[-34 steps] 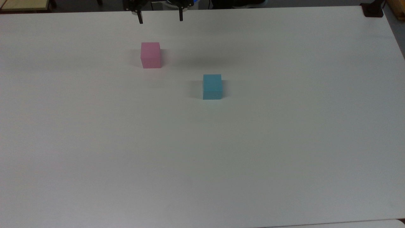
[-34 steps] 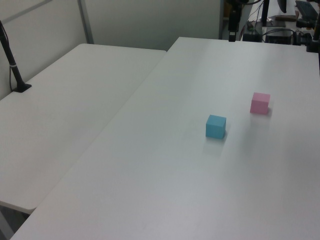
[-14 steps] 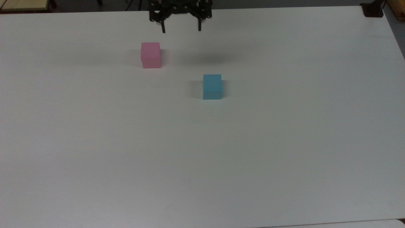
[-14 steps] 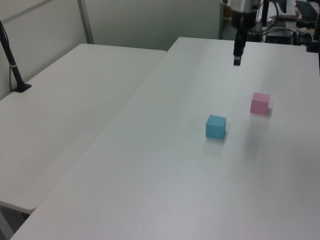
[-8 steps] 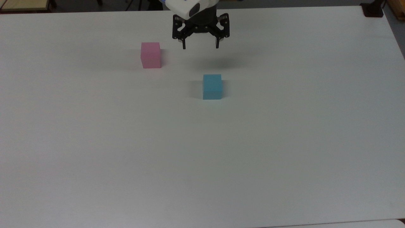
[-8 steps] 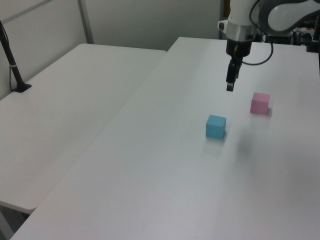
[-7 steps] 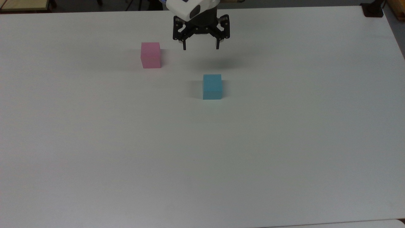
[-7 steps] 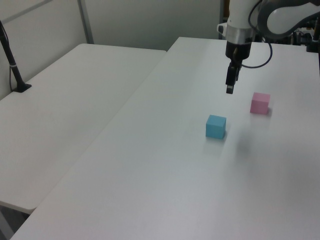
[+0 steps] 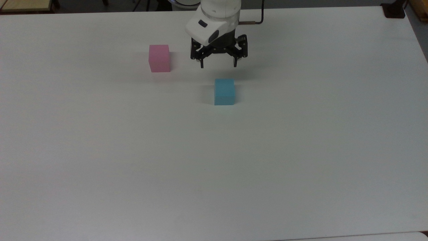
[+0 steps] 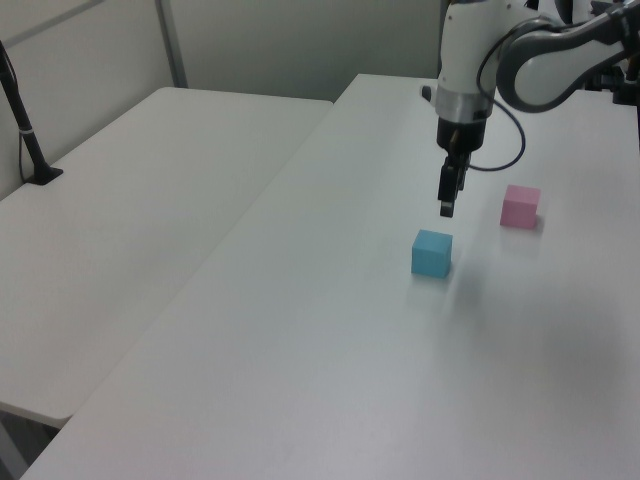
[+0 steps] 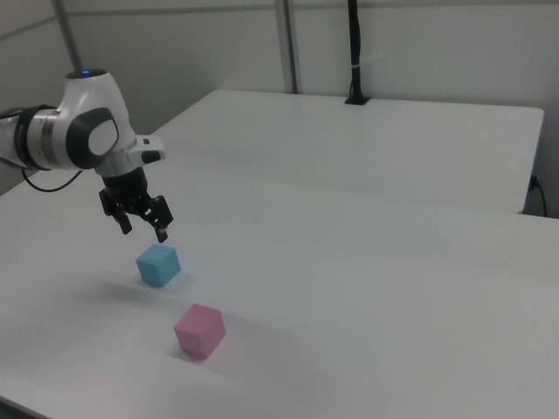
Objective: Put blue cube on pink cube
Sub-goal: 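Lower the gripper around the light-blue cube and close it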
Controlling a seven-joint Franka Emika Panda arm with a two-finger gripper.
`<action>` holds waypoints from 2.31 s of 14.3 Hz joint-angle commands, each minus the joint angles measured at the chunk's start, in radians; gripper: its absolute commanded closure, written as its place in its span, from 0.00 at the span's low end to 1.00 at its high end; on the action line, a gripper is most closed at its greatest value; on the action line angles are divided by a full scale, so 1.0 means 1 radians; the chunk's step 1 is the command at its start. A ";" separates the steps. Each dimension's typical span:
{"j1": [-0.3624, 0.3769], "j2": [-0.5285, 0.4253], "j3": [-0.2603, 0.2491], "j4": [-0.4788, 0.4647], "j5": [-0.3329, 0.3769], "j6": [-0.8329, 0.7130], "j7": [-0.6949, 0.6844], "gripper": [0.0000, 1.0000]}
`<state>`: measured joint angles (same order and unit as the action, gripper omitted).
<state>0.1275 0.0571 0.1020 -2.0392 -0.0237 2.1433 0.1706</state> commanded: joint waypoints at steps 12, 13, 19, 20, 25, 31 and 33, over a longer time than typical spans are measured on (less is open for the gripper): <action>0.049 0.086 -0.008 0.001 -0.094 0.079 0.118 0.00; 0.049 0.089 -0.008 -0.001 -0.094 0.081 0.118 0.00; 0.067 0.138 -0.008 0.004 -0.162 0.116 0.193 0.00; 0.067 0.142 -0.008 0.004 -0.165 0.118 0.201 0.00; 0.072 0.162 -0.008 0.005 -0.188 0.118 0.204 0.00; 0.072 0.162 -0.007 0.017 -0.188 0.116 0.222 0.44; 0.072 0.162 -0.007 0.019 -0.189 0.115 0.240 0.45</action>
<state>0.1849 0.2174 0.1023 -2.0265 -0.1878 2.2466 0.3595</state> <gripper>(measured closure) 0.436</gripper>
